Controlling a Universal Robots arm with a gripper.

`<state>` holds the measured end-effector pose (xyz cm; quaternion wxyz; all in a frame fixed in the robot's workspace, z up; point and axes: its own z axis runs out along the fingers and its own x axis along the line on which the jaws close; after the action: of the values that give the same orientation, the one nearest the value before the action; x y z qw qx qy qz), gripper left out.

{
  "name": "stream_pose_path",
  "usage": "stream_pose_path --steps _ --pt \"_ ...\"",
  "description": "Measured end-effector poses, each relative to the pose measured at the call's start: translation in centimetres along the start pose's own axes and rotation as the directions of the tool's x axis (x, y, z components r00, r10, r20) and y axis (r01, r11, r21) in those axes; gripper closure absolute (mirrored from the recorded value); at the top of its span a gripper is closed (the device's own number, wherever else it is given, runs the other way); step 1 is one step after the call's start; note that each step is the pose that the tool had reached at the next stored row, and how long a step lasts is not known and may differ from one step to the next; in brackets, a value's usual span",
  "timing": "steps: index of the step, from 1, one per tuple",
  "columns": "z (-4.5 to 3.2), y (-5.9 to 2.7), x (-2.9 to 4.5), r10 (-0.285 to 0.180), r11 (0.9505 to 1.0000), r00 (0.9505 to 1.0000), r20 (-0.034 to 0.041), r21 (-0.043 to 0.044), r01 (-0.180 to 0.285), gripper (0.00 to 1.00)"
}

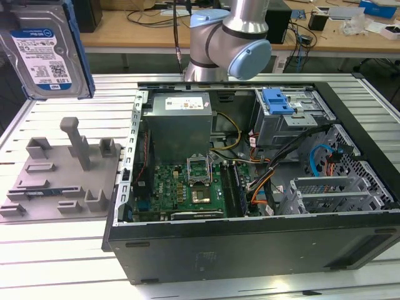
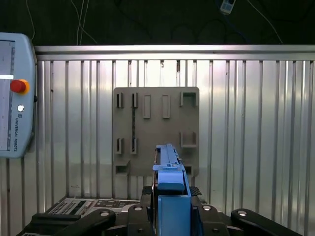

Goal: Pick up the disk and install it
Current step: 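Pick up the disk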

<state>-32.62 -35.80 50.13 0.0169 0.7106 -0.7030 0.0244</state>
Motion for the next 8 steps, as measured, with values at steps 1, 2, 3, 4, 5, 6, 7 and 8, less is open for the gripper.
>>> stream_pose_path --steps 1,2,3,4,5,6,7,8 --pt "0.01 -0.34 0.16 0.0 1.0 1.0 0.0 0.0001 0.0 0.63" --pt "0.04 -0.99 0.47 0.0 1.0 1.0 0.0001 0.0001 0.0 0.63" --pt "0.05 -1.45 0.69 0.0 1.0 1.0 0.0 0.0 0.0 0.63" --pt "0.07 -1.85 0.88 0.0 1.0 1.0 0.0 0.0 0.0 0.63" --pt "0.09 -2.38 1.14 0.0 1.0 1.0 0.0001 0.0002 0.0 0.63" --pt "0.1 -2.74 1.31 0.0 1.0 1.0 0.0 0.0001 0.0 0.63" --pt "0.11 -3.15 1.51 0.0 1.0 1.0 0.0 0.0 0.0 0.63" --pt "0.13 -3.55 1.7 0.0 1.0 1.0 0.0 0.0 0.0 0.63"
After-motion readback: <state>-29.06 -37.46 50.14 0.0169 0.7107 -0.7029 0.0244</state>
